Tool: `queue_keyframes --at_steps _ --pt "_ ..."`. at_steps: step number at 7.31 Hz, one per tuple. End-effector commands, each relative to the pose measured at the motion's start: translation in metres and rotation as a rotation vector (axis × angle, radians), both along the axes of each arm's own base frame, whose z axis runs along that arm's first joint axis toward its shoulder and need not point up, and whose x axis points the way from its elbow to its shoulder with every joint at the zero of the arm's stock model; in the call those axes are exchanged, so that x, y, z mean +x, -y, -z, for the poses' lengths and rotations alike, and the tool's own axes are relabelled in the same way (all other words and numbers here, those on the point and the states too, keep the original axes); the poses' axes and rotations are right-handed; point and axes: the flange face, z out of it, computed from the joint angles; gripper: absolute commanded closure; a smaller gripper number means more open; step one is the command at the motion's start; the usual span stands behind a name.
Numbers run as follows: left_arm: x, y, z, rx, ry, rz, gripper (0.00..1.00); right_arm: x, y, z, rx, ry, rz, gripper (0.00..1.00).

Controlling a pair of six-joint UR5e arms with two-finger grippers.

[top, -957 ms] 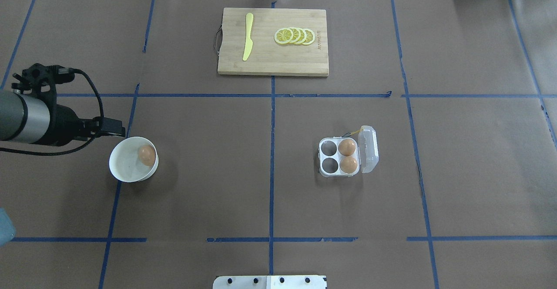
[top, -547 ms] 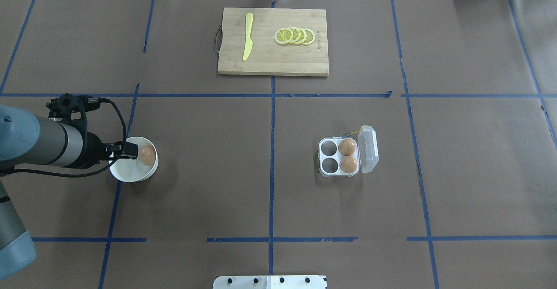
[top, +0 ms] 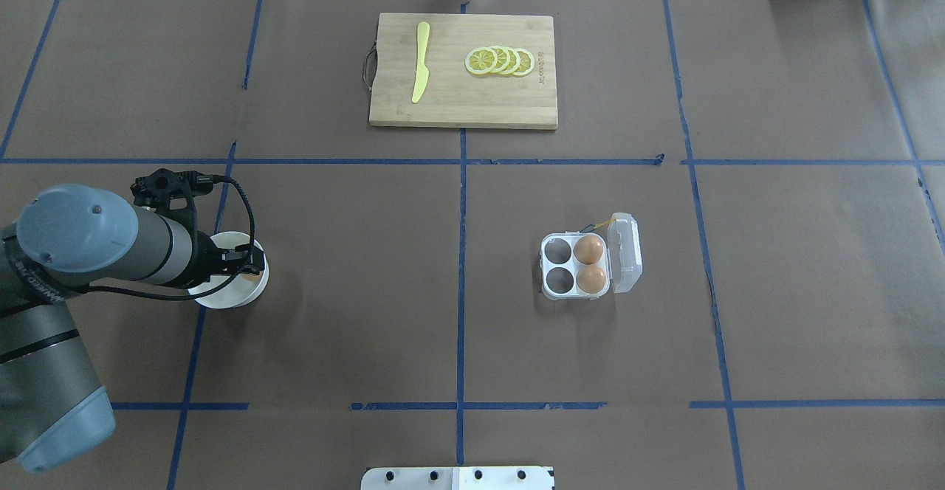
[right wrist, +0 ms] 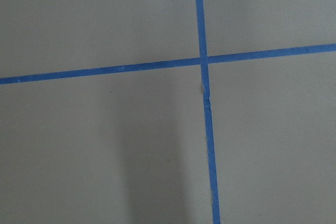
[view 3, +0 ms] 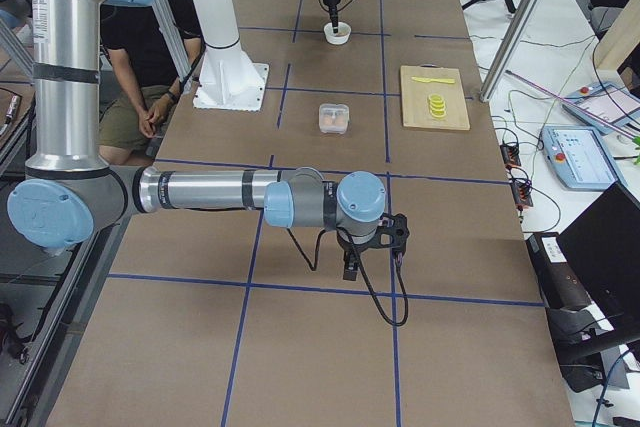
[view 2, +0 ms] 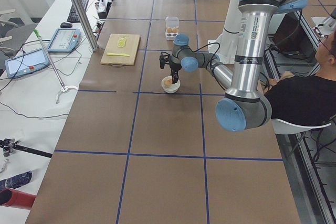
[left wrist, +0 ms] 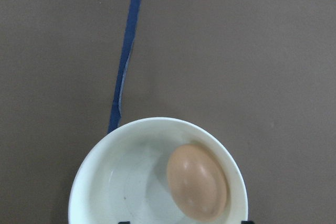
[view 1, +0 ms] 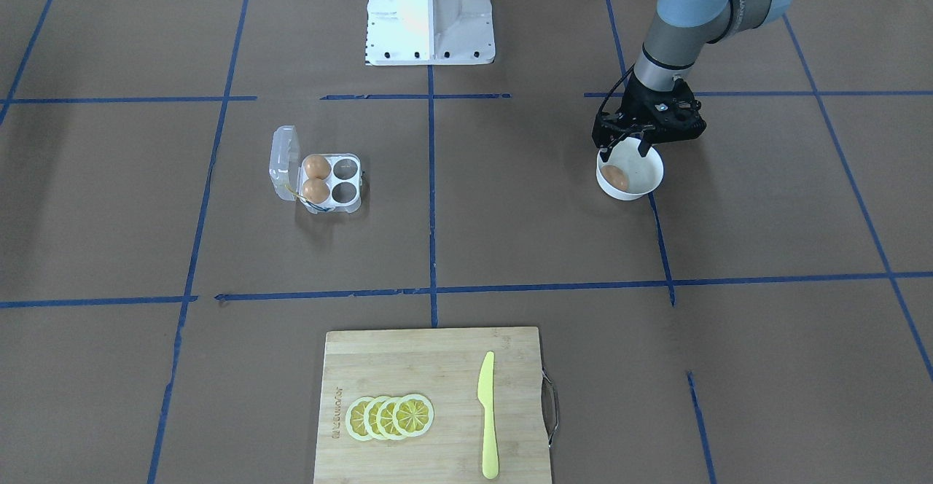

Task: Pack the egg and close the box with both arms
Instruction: 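Move the left gripper down over the brown egg in the white bowl, then close the left gripper on the brown egg in the bowl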

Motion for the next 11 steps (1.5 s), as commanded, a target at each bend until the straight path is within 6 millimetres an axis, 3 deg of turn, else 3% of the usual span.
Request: queue_keyframes --at_steps 1,5,8,11 --pt "0.003 0.003 -0.003 0.001 0.007 -0.002 0.25 0.0 0.001 0.001 0.002 0.001 0.0 0.0" --pt "0.011 0.007 -0.018 -0.008 0.029 -0.008 0.29 0.0 0.001 0.001 0.002 0.002 0.0 0.0" --pt "0.034 0.021 -0.016 -0.007 0.033 -0.012 0.28 0.0 0.001 0.002 0.003 0.002 0.0 0.0" --pt "0.034 0.023 -0.017 0.009 0.038 -0.026 0.28 0.0 0.001 0.002 0.002 0.002 -0.001 0.0"
